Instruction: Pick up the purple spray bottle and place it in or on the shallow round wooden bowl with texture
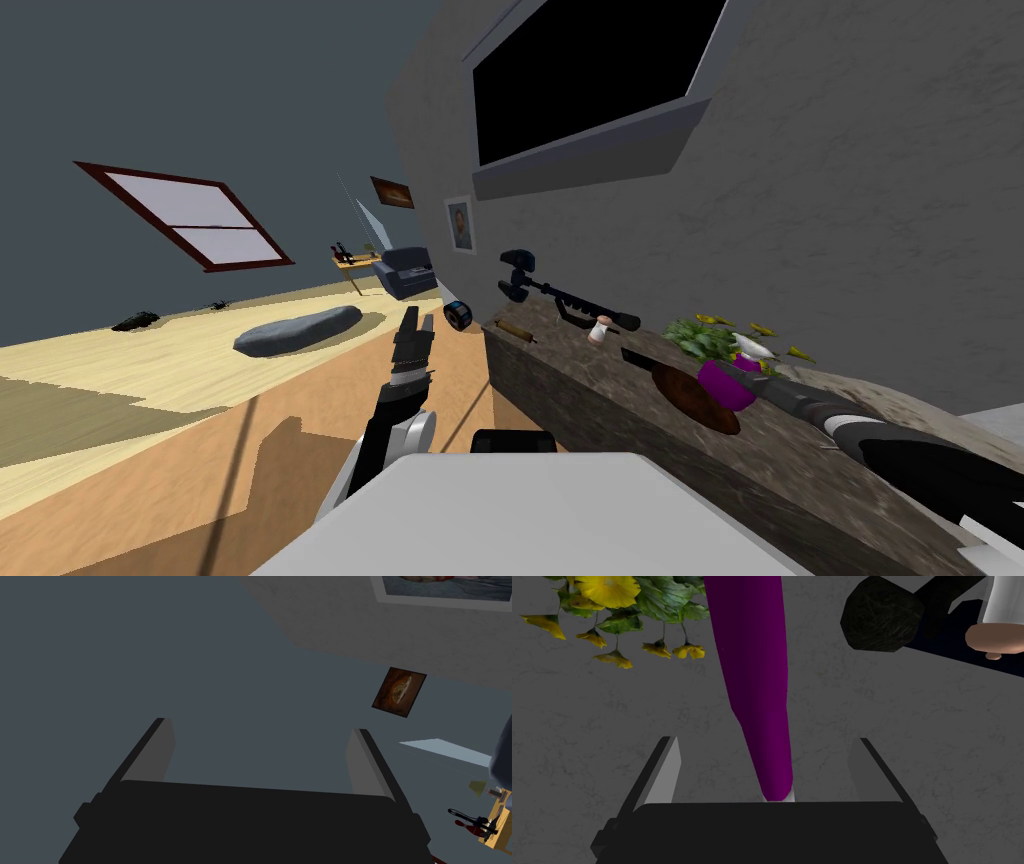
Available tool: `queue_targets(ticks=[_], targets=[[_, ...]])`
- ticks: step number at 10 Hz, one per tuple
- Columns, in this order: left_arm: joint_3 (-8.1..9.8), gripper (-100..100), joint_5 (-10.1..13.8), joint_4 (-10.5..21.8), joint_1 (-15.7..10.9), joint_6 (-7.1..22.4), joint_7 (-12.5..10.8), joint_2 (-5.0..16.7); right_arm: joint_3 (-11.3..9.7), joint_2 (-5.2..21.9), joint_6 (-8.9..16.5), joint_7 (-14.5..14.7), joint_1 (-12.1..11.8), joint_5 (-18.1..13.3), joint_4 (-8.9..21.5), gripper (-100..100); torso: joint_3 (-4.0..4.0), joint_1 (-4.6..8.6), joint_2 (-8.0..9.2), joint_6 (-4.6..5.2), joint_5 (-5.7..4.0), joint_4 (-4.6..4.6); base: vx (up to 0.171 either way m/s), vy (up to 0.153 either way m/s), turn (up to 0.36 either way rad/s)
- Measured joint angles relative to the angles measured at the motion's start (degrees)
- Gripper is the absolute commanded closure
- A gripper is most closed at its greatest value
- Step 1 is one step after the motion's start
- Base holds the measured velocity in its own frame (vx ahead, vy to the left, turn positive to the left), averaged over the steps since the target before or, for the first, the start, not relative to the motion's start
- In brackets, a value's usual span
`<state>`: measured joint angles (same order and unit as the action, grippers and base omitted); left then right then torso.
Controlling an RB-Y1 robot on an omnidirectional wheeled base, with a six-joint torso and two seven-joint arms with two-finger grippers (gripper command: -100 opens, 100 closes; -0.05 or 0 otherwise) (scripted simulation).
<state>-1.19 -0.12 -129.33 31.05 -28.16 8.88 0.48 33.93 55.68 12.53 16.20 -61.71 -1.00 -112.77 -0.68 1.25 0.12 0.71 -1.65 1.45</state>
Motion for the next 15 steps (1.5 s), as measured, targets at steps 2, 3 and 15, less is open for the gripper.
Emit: queue_targets(ticks=[2, 3, 15], targets=[[0.00, 0, 0.0, 0.0, 0.0, 0.0, 0.0, 0.0, 0.7, 0.4, 0.1, -0.6, -0.7, 0.0, 0.0, -100, 0.03, -0.06, 0.06, -0.02, 0.02, -0.01, -0.033, 0.030, 0.091], [-0.01, 0, 0.0, 0.0, 0.0, 0.0, 0.0, 0.0, 2.0, 1.3, 0.2, -1.7, -1.8, 0.2, 0.3, -100, 0.08, -0.14, 0.14, -0.01, 0.04, -0.03, -0.055, 0.058, 0.091], [0.00, 0, 0.0, 0.0, 0.0, 0.0, 0.0, 0.0, 15.9, 8.2, -0.4, -13.0, -14.9, 1.9, 2.0, 0, 0.02, 0.02, 0.03, 0.02, -0.01, -0.01, -0.032, 0.037, 0.059]])
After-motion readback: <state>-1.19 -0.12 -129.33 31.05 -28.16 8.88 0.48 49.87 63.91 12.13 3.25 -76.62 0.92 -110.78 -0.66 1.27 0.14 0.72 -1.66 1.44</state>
